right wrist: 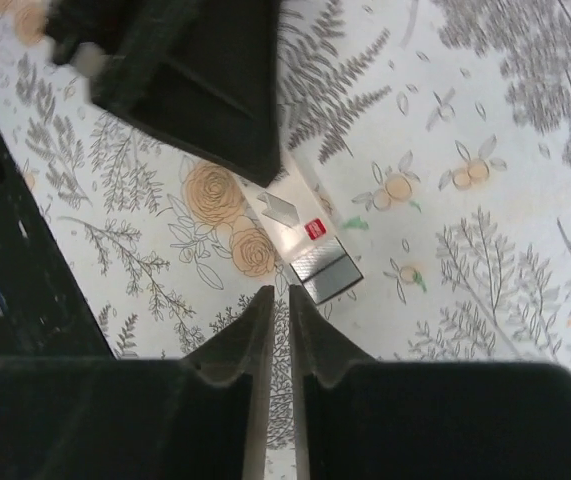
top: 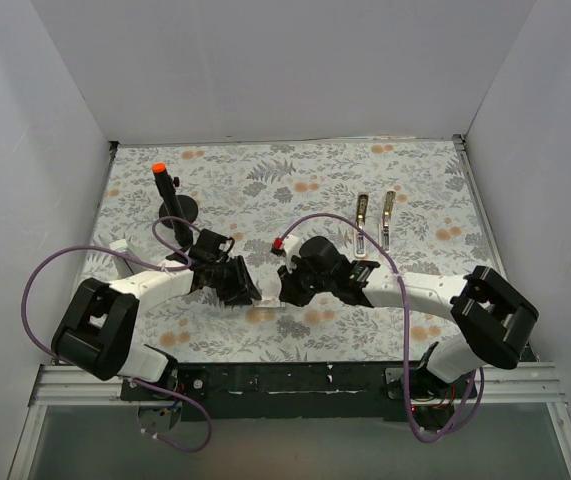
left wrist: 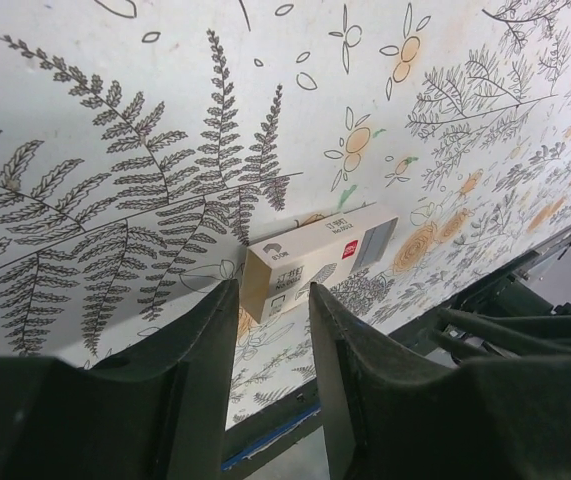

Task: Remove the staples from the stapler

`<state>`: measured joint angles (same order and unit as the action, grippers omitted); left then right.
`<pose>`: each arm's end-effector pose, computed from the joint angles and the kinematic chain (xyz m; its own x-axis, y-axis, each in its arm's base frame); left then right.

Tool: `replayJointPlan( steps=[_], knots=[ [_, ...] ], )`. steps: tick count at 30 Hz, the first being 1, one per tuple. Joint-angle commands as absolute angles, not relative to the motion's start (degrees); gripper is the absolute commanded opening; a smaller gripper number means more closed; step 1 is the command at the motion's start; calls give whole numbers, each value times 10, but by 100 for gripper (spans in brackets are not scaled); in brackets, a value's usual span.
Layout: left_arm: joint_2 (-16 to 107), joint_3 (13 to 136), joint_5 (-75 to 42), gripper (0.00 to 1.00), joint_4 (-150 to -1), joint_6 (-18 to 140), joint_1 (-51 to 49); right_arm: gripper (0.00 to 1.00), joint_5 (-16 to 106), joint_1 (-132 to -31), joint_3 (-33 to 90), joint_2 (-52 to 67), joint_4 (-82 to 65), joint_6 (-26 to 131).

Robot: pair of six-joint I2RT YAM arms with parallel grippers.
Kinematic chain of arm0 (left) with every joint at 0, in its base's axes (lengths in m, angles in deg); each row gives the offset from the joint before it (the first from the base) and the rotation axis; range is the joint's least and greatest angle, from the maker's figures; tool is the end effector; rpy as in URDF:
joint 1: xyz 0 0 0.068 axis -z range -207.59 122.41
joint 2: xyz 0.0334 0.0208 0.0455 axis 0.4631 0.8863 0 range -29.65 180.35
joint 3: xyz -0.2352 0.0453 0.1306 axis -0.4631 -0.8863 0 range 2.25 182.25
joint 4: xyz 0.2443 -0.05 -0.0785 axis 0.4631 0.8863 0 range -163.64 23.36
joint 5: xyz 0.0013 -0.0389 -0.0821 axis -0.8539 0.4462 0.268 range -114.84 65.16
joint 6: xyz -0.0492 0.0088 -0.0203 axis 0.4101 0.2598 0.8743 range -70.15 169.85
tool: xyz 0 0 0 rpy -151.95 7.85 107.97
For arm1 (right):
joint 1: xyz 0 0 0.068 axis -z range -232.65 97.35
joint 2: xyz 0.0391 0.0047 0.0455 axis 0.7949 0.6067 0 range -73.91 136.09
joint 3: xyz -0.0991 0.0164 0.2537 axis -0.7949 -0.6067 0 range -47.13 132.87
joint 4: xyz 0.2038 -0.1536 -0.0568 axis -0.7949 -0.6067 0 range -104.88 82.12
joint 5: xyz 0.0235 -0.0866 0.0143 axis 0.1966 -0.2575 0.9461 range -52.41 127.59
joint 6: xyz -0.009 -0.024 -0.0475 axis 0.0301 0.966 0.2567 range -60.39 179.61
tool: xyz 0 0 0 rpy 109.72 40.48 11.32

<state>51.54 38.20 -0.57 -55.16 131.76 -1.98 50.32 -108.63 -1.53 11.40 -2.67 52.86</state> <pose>0.2117 -0.1176 0.1472 -0.6664 -0.6814 0.3027 -0.7220 0.4883 -0.4902 0.1695 0.2654 0.2046 -0.4215 -0.4199 -0.8037 -0.8666 0.4475 0.2207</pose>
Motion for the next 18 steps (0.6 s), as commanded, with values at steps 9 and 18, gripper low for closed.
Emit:
replayJointPlan(
  steps=[9,18],
  knots=[
    [488,393,-45,20,-526,1312,-19,4,328,-1084,1,148,-139,320],
    [504,393,-28,20,-541,1309,-19,4,325,-1088,39,204,-152,305]
  ],
)
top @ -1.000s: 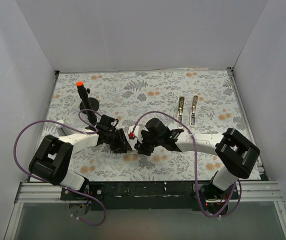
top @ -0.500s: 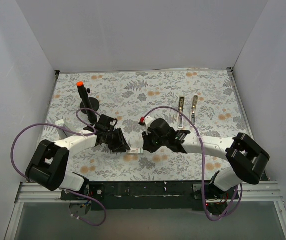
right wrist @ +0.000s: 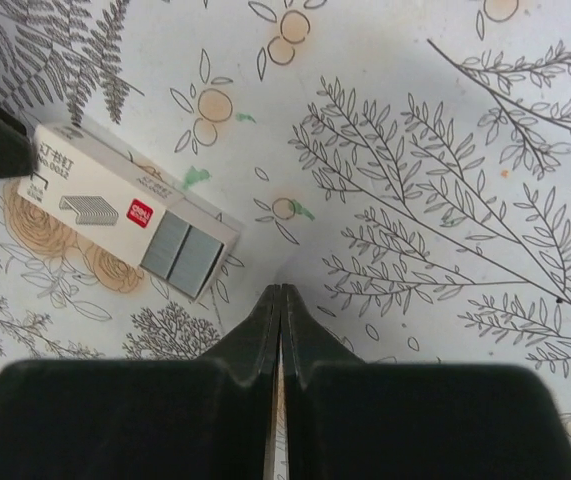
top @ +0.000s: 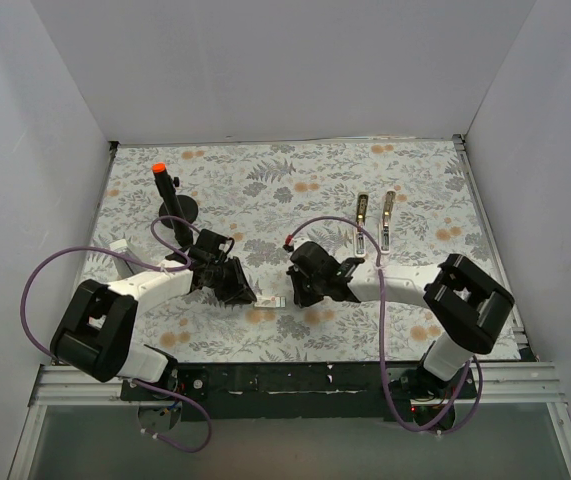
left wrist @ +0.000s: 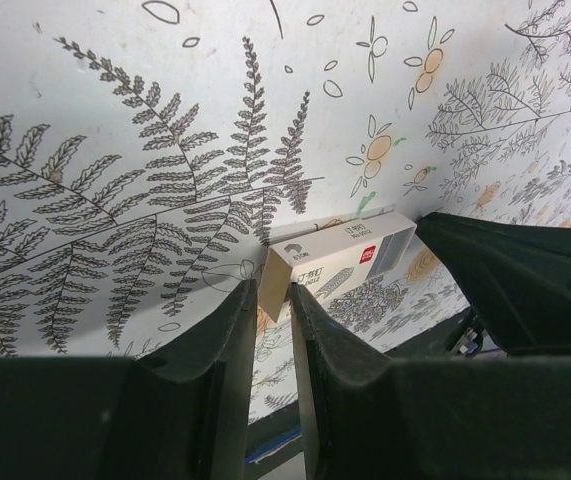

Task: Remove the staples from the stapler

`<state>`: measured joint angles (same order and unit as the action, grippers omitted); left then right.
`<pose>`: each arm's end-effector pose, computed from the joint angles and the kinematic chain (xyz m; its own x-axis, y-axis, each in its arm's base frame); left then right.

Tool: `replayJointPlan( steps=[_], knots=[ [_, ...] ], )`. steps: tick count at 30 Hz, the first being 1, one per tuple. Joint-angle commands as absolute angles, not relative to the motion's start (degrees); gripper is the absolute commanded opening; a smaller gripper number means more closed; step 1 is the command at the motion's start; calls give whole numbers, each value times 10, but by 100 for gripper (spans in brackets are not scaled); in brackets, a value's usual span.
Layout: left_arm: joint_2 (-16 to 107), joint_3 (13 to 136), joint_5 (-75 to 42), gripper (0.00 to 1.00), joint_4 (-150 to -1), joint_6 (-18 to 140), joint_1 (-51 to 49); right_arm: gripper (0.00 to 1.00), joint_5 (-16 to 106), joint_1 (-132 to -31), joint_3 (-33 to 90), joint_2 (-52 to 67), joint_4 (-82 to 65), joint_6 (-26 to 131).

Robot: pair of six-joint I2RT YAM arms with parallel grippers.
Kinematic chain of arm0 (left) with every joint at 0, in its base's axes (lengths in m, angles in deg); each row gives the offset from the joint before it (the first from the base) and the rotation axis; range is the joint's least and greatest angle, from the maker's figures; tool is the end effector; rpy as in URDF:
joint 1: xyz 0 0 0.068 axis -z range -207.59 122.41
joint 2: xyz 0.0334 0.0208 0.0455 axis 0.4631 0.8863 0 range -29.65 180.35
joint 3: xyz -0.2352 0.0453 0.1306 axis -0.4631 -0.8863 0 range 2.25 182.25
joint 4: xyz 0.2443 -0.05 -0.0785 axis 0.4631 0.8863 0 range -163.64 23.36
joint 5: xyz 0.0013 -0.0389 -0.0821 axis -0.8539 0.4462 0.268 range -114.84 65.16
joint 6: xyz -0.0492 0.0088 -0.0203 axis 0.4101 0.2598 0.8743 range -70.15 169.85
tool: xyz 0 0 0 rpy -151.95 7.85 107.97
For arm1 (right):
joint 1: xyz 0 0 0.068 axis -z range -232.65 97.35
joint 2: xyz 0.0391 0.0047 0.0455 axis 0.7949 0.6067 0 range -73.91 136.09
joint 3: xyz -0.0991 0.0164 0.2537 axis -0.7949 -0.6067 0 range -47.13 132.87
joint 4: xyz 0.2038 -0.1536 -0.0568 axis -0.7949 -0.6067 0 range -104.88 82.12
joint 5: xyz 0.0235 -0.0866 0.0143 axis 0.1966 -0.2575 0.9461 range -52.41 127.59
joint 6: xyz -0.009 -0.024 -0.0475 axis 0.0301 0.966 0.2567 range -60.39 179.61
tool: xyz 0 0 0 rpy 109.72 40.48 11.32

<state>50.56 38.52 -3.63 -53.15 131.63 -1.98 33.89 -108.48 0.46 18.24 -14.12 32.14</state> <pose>0.2103 -0.1150 0.1502 -0.6545 -0.7095 0.2614 -0.7274 0.4964 -0.4738 0.1792 0.2600 0.1633 -0.7564 -0.2950 -0.5838 -0.5116 0.8229 0.2471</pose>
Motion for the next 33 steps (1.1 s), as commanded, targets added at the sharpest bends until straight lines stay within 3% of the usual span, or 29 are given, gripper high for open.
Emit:
replayJointPlan(
  steps=[1,33],
  knots=[
    [504,391,-25,20,-544,1308,-19,4,325,-1092,44,207,-153,303],
    [491,350,13,19,-591,1346,-18,2,282,-1162,109,262,-124,174]
  ],
)
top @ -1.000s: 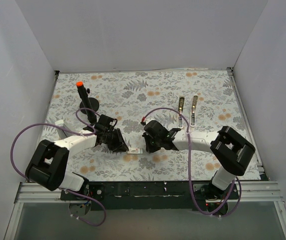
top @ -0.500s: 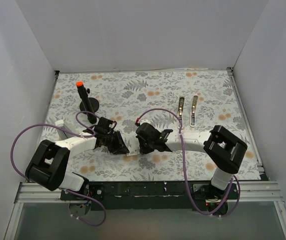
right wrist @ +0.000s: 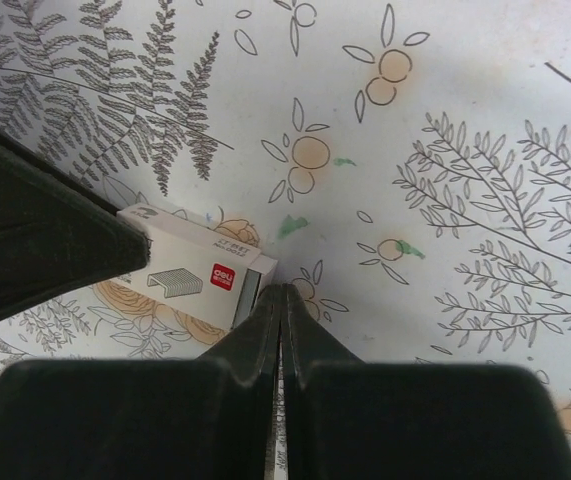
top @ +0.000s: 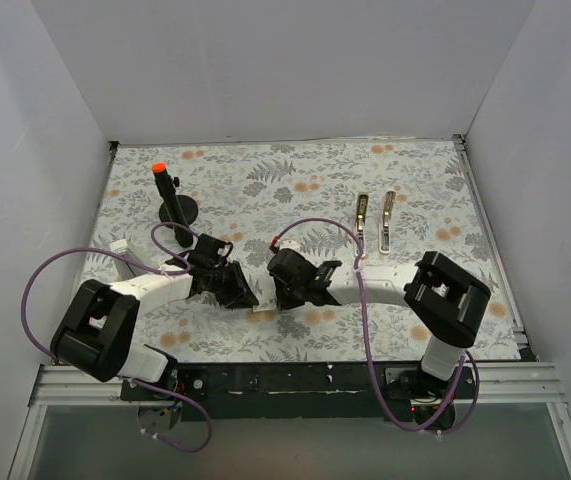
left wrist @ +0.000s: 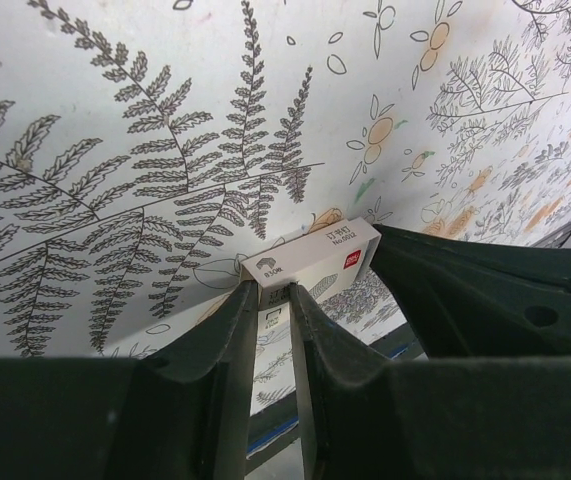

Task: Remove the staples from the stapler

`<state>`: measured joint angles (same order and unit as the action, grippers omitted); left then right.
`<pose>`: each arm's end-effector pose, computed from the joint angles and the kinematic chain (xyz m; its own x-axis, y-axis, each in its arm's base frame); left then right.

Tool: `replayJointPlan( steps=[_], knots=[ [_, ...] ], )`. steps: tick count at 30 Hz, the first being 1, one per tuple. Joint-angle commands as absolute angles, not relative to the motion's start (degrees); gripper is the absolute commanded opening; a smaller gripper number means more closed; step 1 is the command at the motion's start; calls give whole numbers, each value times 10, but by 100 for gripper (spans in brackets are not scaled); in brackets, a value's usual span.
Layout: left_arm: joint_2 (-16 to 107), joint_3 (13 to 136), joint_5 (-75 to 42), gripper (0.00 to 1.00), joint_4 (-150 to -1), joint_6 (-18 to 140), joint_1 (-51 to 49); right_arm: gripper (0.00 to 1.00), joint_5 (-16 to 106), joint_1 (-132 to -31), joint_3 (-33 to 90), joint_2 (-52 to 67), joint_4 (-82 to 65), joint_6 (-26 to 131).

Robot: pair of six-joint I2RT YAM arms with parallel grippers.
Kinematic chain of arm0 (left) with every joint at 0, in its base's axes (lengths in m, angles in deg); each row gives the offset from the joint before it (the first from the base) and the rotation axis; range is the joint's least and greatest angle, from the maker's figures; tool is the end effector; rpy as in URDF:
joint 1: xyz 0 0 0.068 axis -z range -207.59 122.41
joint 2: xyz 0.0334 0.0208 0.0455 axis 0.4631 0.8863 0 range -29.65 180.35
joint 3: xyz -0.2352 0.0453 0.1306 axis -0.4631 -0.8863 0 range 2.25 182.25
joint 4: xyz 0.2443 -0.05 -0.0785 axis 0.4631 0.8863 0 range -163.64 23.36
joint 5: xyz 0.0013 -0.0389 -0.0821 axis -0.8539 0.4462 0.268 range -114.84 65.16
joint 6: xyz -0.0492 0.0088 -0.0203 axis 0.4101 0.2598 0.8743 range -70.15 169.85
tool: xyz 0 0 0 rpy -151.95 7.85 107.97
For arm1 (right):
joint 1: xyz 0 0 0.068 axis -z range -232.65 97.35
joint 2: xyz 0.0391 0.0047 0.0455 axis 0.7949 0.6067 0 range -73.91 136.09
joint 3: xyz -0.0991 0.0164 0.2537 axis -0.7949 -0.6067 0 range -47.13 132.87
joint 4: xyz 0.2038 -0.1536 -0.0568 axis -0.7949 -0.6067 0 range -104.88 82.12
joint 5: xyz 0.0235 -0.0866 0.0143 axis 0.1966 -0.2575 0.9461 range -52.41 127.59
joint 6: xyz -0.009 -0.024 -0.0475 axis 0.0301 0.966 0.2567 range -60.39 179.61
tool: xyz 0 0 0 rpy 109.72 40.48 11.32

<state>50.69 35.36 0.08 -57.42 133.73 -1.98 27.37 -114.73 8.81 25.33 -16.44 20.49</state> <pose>0.2041 -0.1144 0.1396 -0.6446 -0.6909 0.3273 -0.7422 0.4629 -0.4846 0.1690 0.3056 0.1639 -0.8020 -0.1876 -0.5672 -0.4027 0.8710 0.2813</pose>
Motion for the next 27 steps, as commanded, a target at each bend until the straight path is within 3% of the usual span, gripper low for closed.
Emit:
replayJointPlan(
  steps=[1,15,23,26,27],
  knots=[
    [489,350,13,20,-591,1348,-19,2,282,-1163,108,262,-121,172],
    [487,335,18,25,-605,1364,-18,2,243,-1167,91,264,-88,125],
    [477,352,-8,37,-571,1358,-18,4,193,-1166,77,240,-118,139],
    [472,371,-24,40,-543,1349,-18,11,184,-1164,93,230,-167,173],
    [468,374,-26,43,-538,1349,-18,20,183,-1162,91,226,-171,181]
  ],
)
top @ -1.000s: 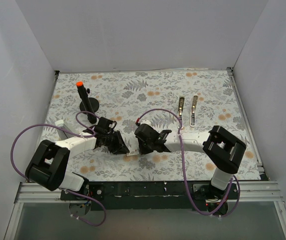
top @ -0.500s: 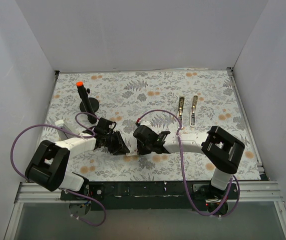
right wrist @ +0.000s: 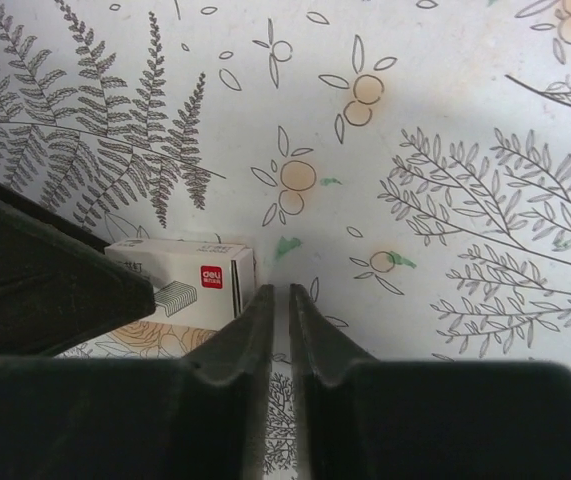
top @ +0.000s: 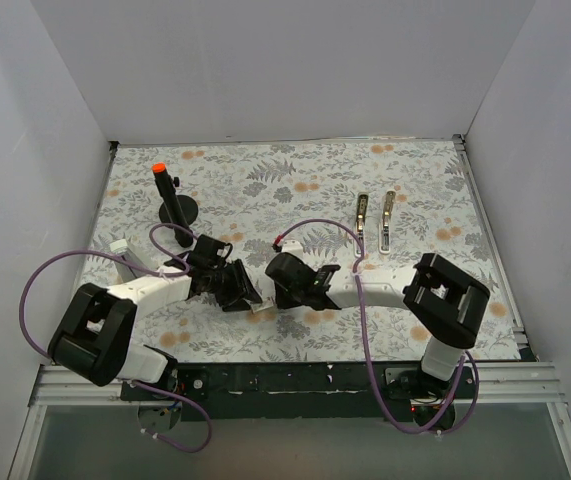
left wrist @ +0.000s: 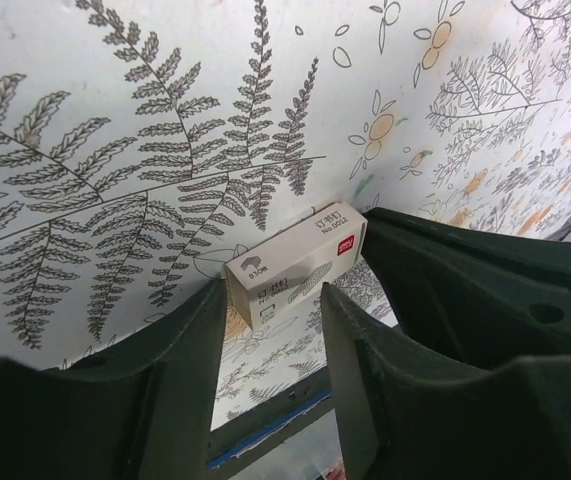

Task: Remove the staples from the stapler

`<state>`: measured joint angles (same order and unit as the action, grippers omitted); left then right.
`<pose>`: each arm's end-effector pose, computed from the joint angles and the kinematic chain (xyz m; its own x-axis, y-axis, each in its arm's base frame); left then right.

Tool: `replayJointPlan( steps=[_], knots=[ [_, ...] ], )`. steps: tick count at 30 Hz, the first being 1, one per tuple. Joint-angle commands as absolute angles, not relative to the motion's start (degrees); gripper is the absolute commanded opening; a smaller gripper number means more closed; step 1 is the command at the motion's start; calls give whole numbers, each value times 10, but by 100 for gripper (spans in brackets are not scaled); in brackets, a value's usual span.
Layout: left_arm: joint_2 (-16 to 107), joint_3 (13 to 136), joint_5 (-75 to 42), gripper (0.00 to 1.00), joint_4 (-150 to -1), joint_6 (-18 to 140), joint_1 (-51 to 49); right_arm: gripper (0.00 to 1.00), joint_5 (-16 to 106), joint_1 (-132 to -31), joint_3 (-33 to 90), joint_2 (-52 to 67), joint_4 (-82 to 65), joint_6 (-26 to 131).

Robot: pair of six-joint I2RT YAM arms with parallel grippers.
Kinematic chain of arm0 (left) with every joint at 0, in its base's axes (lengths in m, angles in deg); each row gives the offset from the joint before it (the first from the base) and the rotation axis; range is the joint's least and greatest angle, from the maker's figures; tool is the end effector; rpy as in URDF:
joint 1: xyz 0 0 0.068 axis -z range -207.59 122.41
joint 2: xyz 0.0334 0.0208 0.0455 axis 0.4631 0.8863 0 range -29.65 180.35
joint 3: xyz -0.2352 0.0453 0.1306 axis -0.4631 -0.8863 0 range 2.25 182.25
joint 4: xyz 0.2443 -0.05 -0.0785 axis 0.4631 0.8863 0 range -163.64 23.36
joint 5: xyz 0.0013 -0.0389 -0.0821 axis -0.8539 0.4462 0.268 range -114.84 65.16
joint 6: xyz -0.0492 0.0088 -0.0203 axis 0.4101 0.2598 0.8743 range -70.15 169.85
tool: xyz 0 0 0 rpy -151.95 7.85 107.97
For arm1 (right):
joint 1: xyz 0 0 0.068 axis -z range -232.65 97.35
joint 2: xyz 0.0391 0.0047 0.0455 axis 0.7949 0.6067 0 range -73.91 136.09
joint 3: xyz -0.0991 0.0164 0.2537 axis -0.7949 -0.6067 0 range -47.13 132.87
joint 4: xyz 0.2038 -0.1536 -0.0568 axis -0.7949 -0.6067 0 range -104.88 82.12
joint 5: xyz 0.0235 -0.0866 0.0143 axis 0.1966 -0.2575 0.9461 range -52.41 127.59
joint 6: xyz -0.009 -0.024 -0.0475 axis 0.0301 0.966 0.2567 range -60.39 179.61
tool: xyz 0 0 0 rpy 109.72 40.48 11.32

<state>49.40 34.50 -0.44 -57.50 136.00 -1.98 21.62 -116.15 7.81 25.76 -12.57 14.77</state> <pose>0.2007 -0.1125 0.1404 -0.6157 -0.7124 0.3366 -0.7635 0.4337 -0.4786 0.1653 0.3098 0.1617 -0.7906 -0.0668 -0.6086 -0.3147 0.8970 0.3104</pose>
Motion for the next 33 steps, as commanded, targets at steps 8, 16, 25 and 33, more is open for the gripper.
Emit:
replayJointPlan(
  steps=[8,16,25,33],
  knots=[
    [454,453,-67,53,-450,1310,-37,54,195,-1158,88,180,-184,242],
    [455,475,-35,61,-426,1273,-140,76,231,-1181,125,215,-149,253],
    [437,462,13,67,-438,1268,-228,91,168,-1224,194,286,-203,257],
    [423,436,32,68,-452,1258,-230,93,134,-1248,238,330,-238,254]
  ],
)
